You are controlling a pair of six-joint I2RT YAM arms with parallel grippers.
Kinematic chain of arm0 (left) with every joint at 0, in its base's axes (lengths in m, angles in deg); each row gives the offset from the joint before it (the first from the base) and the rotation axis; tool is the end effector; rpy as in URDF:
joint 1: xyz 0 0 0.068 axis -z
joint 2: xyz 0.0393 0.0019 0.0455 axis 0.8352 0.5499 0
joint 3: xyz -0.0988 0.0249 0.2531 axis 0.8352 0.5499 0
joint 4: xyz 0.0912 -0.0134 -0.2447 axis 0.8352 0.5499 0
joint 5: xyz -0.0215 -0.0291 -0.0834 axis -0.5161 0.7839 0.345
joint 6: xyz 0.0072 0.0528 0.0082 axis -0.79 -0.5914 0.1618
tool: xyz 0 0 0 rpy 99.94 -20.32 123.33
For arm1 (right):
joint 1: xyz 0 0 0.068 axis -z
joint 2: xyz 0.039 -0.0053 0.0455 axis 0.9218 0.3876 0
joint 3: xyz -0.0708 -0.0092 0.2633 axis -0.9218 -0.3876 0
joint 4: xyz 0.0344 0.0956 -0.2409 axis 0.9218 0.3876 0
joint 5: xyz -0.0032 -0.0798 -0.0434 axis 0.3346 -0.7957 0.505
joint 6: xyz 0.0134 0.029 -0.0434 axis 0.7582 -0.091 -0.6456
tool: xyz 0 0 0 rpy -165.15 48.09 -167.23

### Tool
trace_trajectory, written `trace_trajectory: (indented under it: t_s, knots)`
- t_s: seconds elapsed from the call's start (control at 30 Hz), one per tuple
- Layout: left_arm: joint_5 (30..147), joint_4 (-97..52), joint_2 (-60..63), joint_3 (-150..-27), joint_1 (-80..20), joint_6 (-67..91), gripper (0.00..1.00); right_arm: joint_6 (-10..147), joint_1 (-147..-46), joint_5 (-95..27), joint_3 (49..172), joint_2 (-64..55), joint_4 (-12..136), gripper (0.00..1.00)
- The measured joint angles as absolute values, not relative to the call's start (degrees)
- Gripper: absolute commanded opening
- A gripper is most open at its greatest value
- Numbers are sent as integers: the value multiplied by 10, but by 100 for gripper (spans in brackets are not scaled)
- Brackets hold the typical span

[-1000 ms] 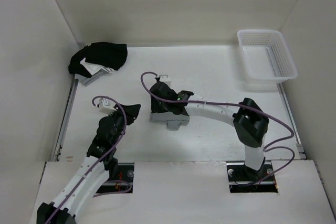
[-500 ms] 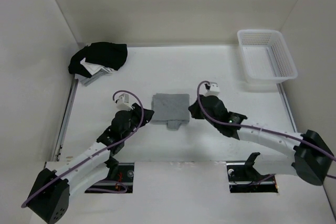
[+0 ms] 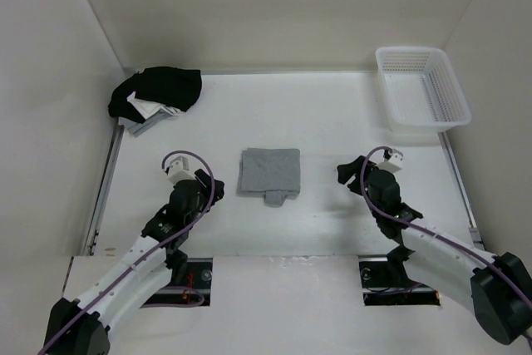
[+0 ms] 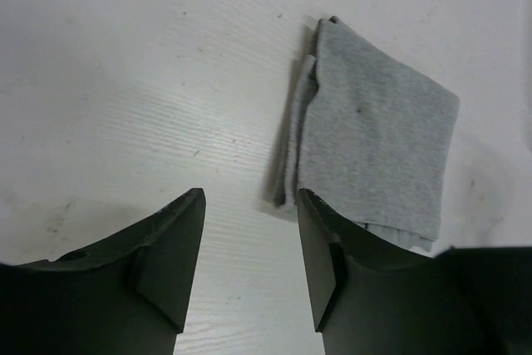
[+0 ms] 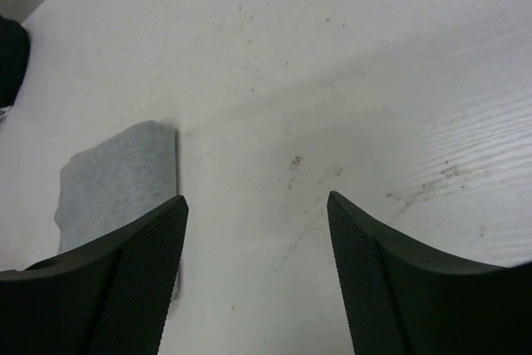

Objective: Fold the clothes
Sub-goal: Fold the tank top

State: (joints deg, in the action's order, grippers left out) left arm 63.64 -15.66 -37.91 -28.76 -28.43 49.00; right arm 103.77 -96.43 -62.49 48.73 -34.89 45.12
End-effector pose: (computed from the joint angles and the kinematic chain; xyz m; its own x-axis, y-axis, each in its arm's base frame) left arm 0.1367 -0.0621 0.1759 -0.4462 -0.5803 -0.6813 -0.1568 0.8002 -0.5789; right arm 0.1676 0.0792 0.1788 -0.3448 0.5262 -0.7773 0.0888 0.8426 0.5311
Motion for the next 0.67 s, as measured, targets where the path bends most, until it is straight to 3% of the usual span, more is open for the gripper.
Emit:
trace_trajectory:
  t_s: [0.57, 0.67]
  knots:
    - [634, -118, -366, -292, -311, 490, 46, 1038, -953, -605, 475, -274, 394, 80]
    - [634, -126, -351, -292, -310, 488, 51, 1038, -952, -602, 477, -273, 394, 81]
